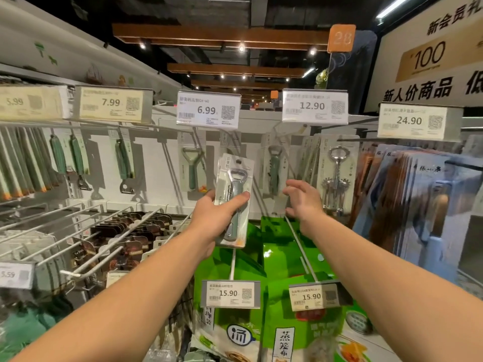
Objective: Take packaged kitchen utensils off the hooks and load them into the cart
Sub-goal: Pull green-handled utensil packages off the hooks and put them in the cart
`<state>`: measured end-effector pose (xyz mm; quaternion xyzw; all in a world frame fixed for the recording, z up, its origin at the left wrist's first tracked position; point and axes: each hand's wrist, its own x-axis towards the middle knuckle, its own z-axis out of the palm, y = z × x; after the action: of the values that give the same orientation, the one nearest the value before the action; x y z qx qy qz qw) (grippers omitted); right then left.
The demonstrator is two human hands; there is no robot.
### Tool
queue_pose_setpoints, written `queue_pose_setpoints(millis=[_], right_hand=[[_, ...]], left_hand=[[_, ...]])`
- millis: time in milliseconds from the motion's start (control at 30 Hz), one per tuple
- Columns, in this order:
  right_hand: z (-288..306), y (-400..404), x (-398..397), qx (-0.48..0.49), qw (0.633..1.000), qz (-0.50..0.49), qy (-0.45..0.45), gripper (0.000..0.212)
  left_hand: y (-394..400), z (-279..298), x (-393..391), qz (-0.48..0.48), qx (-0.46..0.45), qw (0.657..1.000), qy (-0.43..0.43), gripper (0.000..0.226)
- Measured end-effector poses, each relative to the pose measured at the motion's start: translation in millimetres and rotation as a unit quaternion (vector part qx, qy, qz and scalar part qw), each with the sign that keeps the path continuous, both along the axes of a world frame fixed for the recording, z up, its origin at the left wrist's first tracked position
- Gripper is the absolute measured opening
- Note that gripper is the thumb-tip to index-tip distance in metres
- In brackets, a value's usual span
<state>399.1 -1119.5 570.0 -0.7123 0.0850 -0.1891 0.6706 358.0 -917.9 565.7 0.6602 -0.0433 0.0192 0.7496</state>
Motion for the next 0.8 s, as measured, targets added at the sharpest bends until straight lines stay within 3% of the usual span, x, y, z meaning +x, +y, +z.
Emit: queue_pose_setpoints(millis=[67, 167, 233, 300, 333, 467, 600, 700, 800], right_hand=[[-8, 11, -16, -0.096, 0.994, 0.017, -0.058, 0.032], [-14, 29, -43, -0.161, 0.974, 0.120, -0.103, 0.039], [-19, 39, -56, -0.263, 0.946, 0.147, -0.116, 0.050], [-24, 50, -64, -0.342, 0.920, 0.140, -0.133, 0.065], [-27, 55, -67, -0.350, 0.917, 0.126, -0.141, 0.071], [-27, 61, -74, -0.325, 0.929, 0.087, -0.155, 0.071], [-23, 61, -86, -0.338, 0.926, 0.084, -0.146, 0.082], [-22, 63, -91, -0.316, 0.935, 0.067, -0.147, 0.080], [-21, 64, -93, -0.280, 0.947, 0.043, -0.150, 0.077]], left_hand=[[-4, 0, 0, 0.000, -0.013, 1.000, -0.008, 0.040], [-11, 4, -3, 0.006, -0.038, 0.999, -0.013, 0.084], [-14, 4, -4, 0.016, -0.040, 0.999, -0.014, 0.102], [-17, 4, -6, 0.015, -0.049, 0.999, -0.006, 0.086], [-19, 3, -8, 0.015, -0.050, 0.999, -0.004, 0.072], [-21, 3, -16, 0.003, -0.033, 0.999, 0.004, 0.051], [-17, 6, -24, -0.017, -0.048, 0.998, 0.026, 0.064], [-11, 12, -36, -0.031, -0.058, 0.997, 0.041, 0.049], [-5, 13, -41, -0.020, -0.040, 0.998, 0.051, 0.048]])
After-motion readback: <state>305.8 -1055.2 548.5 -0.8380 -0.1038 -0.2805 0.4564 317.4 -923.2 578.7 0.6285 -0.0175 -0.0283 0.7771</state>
